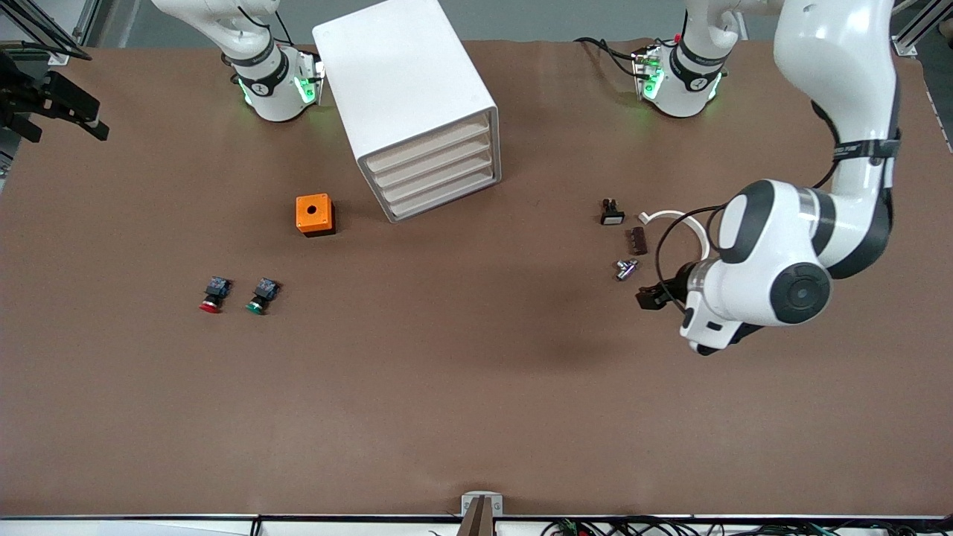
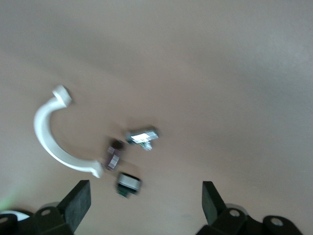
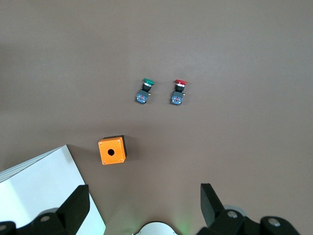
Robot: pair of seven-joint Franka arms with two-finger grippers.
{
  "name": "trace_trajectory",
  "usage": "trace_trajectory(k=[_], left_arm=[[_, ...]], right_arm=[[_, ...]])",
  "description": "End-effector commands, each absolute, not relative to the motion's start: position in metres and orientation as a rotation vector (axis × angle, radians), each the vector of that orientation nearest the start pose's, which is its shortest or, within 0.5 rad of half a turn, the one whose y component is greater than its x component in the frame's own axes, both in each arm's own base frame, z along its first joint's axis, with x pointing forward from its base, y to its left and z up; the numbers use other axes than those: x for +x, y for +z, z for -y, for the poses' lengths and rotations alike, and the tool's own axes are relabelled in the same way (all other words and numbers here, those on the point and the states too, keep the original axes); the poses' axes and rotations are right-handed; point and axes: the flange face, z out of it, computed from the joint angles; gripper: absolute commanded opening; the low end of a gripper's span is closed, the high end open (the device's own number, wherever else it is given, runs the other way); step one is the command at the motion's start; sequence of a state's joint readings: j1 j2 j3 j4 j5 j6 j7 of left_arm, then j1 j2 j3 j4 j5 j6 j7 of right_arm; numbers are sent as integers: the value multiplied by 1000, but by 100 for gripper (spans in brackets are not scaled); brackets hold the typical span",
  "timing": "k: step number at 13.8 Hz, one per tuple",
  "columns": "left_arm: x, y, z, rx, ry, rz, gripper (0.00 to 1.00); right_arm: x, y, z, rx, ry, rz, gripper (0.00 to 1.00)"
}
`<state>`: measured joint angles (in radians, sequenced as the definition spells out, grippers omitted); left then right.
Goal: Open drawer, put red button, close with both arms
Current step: 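Move the left gripper toward the white cabinet's drawer front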
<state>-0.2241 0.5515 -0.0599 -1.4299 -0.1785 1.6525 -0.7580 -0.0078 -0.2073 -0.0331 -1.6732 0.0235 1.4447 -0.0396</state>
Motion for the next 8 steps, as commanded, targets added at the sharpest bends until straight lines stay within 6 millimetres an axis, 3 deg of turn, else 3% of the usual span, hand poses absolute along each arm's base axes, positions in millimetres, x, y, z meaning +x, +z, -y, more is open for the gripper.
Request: trace_trajectory(k=[1,5,8], left_arm=[[644,349,223,-2976,705,1003,100],[640,352,255,-2891,766,1220,100],[631,345,278,-2849,835,1261,100]], right_arm=[[466,675,18,-3121,23,6,100],[466,675,18,-3121,23,6,100],[466,675,19,-3121,23,4,100]])
